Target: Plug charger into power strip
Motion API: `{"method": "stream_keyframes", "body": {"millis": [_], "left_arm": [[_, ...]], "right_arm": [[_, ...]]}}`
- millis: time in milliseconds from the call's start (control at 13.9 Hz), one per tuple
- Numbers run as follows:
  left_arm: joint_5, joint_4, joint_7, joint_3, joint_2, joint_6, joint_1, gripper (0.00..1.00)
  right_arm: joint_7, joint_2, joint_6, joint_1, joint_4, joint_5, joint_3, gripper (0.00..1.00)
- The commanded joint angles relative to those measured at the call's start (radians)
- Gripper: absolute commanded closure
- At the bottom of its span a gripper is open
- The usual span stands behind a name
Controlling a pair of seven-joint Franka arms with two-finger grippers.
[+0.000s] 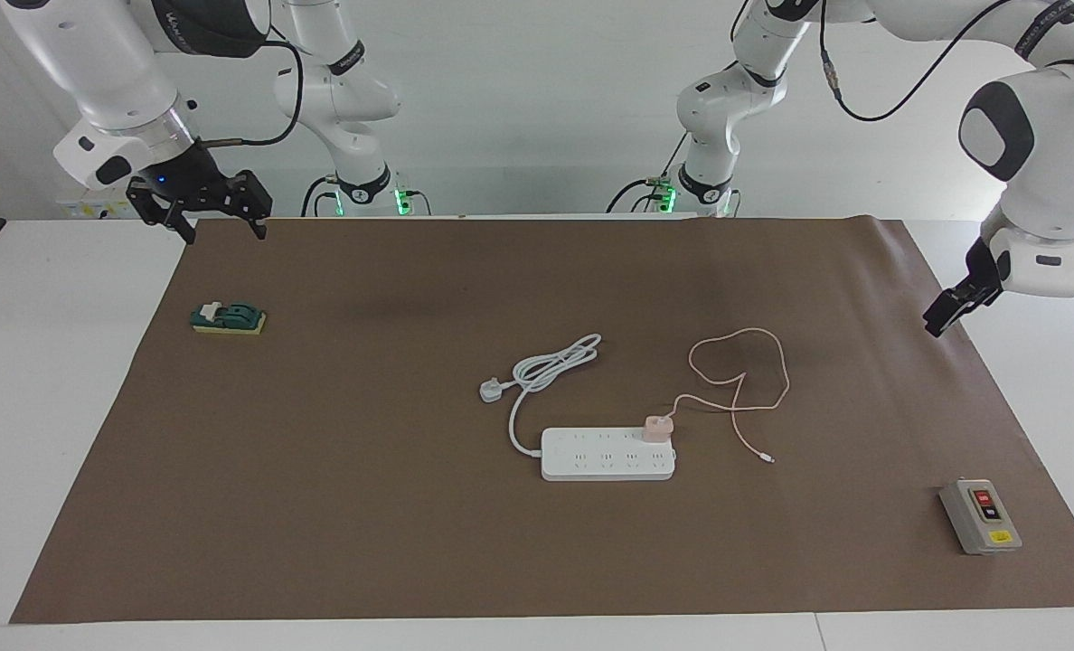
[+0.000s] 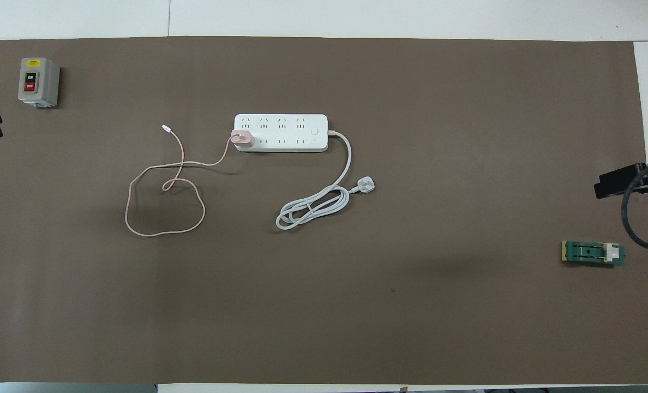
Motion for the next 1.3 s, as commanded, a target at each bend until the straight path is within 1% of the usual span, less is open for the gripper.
{"method": "stream_keyframes", "body": {"millis": [0, 216, 577, 721, 793, 865, 938, 1010, 1082, 1154, 1226], "left_arm": [[-0.059, -0.022, 0.096, -0.007, -0.052, -0.041, 0.043, 0.01], [-0.081, -0.011, 0.086, -0.009, -0.057, -0.04, 0.048, 0.01], [-0.108, 0.07, 0.081, -0.009, -0.052, -0.089, 0.044, 0.0], [-0.151, 0.081, 0.083, 0.001, -0.061, -0.104, 0.037, 0.0], [-0.155, 0.063, 0.084, 0.007, -0.087, -0.095, 0.033, 0.0], [-0.155, 0.023, 0.083, 0.011, -0.105, -0.078, 0.027, 0.0], [-0.162, -0.02, 0.081, 0.028, -0.133, -0.052, -0.002, 0.0], [-0.164, -0.073, 0.083, 0.062, -0.174, -0.035, -0.05, 0.0], [-0.164, -0.125, 0.076, 0.104, -0.217, -0.014, -0.129, 0.0], [-0.164, -0.153, 0.057, 0.149, -0.234, -0.011, -0.191, 0.0], [-0.165, -0.16, 0.037, 0.172, -0.236, -0.02, -0.235, 0.0]], "right_arm": [[0.008, -0.015, -0.008, -0.013, -0.013, -0.006, 0.011, 0.0], [0.008, -0.015, -0.008, -0.013, -0.013, -0.006, 0.011, 0.0], [0.008, -0.015, -0.008, -0.013, -0.013, -0.006, 0.011, 0.0], [0.008, -0.015, -0.008, -0.013, -0.013, -0.006, 0.011, 0.0], [0.008, -0.015, -0.008, -0.013, -0.013, -0.006, 0.013, 0.0], [0.008, -0.015, -0.008, -0.013, -0.013, -0.006, 0.011, 0.0], [0.008, -0.015, -0.008, -0.013, -0.013, -0.006, 0.013, 0.0], [0.008, -0.015, -0.008, -0.013, -0.013, -0.006, 0.011, 0.0], [0.008, -0.015, -0.008, -0.013, -0.013, -0.006, 0.011, 0.0], [0.008, -0.015, -0.008, -0.013, -0.013, -0.006, 0.013, 0.0], [0.008, -0.015, -0.008, -0.013, -0.013, -0.006, 0.011, 0.0]]}}
